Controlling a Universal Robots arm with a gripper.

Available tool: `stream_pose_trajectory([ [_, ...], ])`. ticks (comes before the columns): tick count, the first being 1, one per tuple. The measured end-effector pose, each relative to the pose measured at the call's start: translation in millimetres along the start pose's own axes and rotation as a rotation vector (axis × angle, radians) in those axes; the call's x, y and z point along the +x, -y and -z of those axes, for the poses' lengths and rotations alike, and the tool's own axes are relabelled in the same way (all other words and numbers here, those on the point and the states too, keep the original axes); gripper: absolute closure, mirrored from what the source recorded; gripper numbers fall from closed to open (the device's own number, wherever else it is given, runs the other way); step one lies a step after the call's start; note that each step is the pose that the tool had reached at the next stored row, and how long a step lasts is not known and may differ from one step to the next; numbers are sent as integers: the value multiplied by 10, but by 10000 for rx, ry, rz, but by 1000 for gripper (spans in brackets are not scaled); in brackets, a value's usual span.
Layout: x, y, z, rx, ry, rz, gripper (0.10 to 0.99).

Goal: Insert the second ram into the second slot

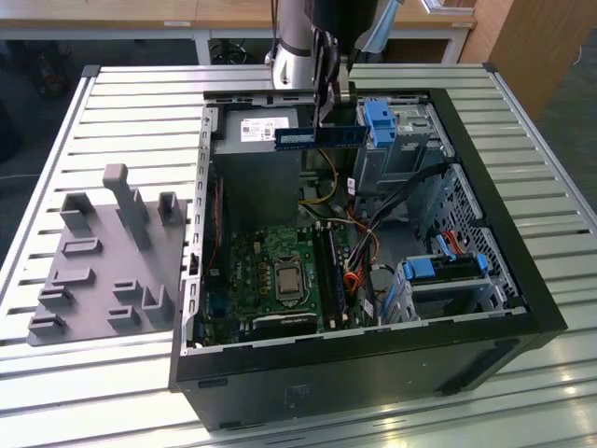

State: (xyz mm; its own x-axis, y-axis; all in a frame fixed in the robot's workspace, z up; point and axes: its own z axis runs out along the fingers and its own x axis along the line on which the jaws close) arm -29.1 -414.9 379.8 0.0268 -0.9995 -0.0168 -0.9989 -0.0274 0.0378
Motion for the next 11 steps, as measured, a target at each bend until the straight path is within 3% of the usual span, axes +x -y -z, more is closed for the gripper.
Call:
stream_pose_trajectory([
  [11,33,-1,0,0,-12,-1,949],
])
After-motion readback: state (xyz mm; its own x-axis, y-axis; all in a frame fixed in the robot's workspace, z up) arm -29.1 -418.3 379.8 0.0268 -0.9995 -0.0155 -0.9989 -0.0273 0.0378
